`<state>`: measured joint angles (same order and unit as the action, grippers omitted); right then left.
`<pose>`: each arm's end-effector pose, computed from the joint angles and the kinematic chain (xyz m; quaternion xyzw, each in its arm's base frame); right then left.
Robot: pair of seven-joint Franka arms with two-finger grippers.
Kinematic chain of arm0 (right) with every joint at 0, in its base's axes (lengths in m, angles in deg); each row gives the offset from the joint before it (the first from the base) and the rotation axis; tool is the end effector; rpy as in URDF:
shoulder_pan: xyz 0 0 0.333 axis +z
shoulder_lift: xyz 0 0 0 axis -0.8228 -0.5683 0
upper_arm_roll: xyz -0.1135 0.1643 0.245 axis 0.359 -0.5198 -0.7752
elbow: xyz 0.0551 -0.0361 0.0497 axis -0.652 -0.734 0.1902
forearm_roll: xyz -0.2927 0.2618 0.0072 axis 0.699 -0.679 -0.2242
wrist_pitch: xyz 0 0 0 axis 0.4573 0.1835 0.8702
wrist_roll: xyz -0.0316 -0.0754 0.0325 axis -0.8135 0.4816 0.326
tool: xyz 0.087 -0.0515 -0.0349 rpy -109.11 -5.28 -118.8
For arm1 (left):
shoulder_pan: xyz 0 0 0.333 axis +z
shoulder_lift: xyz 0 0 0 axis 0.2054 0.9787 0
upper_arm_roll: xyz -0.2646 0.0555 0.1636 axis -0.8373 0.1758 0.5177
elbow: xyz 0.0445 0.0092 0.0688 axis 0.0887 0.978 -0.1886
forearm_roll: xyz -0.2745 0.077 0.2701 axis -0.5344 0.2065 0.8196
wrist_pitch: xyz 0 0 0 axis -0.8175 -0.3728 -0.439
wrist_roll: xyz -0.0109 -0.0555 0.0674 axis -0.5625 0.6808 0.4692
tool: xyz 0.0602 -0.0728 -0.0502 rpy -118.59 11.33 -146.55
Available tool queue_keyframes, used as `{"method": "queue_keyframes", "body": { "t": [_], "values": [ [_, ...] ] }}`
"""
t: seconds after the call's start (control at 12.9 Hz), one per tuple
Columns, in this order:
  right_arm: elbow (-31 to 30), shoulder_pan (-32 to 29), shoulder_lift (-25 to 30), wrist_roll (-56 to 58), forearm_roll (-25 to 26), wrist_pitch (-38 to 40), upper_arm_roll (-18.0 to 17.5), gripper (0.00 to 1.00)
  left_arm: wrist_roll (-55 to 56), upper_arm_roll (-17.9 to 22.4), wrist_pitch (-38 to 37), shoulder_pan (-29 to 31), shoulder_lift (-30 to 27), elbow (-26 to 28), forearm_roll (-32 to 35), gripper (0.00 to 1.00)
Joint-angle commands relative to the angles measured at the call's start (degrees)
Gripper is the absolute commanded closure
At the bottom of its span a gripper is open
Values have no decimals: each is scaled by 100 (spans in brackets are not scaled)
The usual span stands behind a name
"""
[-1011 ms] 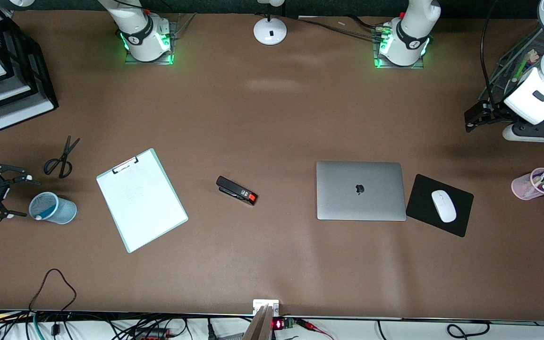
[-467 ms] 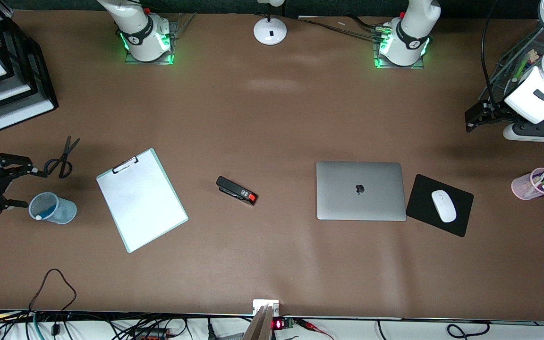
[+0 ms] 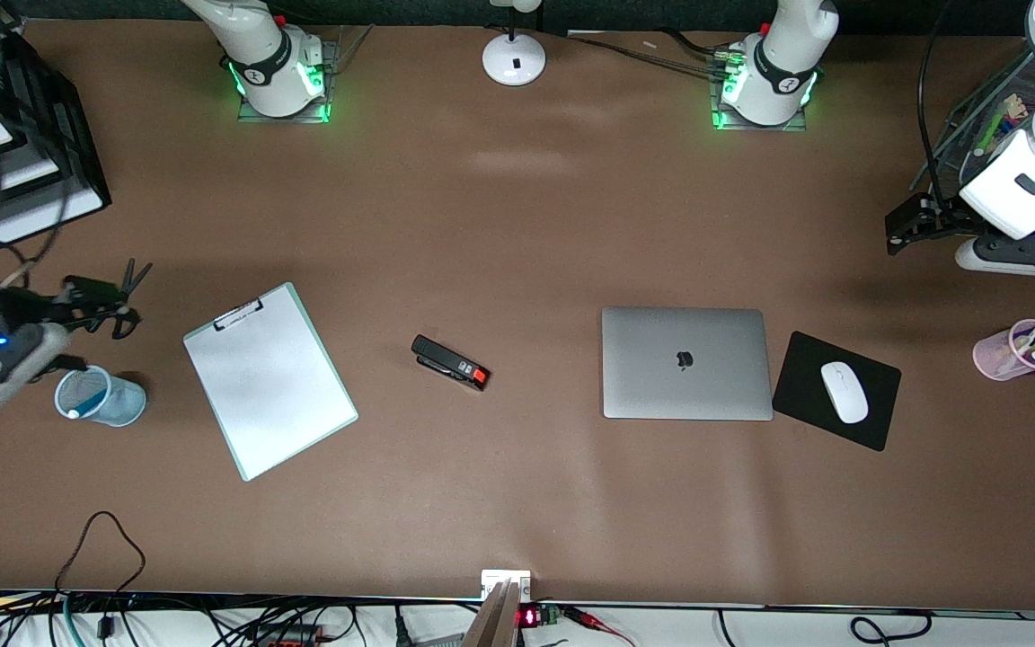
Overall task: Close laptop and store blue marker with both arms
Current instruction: 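Open the right gripper and raise it away from the cup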
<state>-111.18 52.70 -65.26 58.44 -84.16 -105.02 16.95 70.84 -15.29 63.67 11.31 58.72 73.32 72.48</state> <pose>0.6783 -0.0085 0.4906 -0.9396 -0.3246 0.0301 0.1046 0.5611 -0.0252 0.5707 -0.9984 0.0501 -0.0005 0.0280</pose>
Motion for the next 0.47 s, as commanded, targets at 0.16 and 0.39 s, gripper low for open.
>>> {"method": "queue_keyframes", "body": {
  "t": [0.16, 0.39],
  "values": [
    [-63, 99, 138, -683, 132, 330, 39, 0, -184, -52, -141, -7, 116, -254, -7, 0],
    [-19, 370, 182, -1410, 394, 505, 39, 0, -132, -96, -115, -16, 151, -254, -16, 0]
  ]
}}
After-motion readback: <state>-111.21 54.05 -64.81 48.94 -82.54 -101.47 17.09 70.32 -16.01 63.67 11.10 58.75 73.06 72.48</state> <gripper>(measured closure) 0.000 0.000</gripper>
